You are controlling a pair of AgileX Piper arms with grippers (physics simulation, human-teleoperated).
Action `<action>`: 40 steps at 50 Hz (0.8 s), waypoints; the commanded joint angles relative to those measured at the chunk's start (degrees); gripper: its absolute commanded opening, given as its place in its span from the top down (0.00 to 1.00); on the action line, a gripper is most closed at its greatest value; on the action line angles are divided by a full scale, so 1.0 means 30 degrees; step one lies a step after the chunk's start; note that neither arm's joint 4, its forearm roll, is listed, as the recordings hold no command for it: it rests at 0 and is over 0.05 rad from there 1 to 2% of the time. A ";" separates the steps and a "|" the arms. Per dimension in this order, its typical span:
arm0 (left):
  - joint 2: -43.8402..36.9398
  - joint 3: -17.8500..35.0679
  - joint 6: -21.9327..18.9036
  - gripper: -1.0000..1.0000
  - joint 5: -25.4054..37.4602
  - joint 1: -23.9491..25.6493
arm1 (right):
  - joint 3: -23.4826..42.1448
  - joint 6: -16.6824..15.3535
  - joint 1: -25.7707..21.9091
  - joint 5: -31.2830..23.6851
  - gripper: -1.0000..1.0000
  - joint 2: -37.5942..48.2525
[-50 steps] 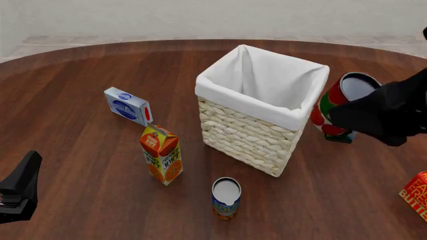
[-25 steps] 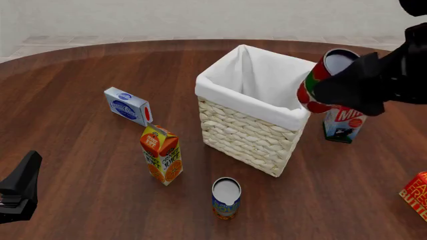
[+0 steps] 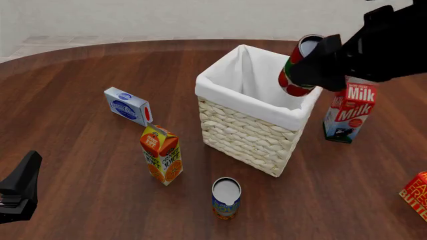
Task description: Pick up the tomato sauce, and put it in the basket.
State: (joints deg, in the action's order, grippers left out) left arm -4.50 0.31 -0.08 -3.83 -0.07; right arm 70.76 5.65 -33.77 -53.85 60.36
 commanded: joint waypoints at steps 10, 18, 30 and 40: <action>-0.0003 0.0000 0.0006 0.00 -0.0002 0.0000 | 0.0107 0.0593 0.0327 0.1454 1.00 0.1608; -0.0006 0.0000 0.0003 0.00 -0.0003 0.0000 | 0.0441 0.0580 0.0561 0.1562 1.00 0.2079; 0.0002 0.0000 0.0003 0.00 0.0001 -0.0002 | 0.0071 0.0885 0.0674 0.2336 1.00 0.2598; -0.0001 0.0000 0.0003 0.00 0.0000 -0.0006 | 0.0539 0.0910 0.0925 0.2535 1.00 0.3375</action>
State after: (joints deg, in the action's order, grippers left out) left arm -4.50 0.31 -0.08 -3.83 -0.08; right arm 71.41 7.14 -31.59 -47.16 68.57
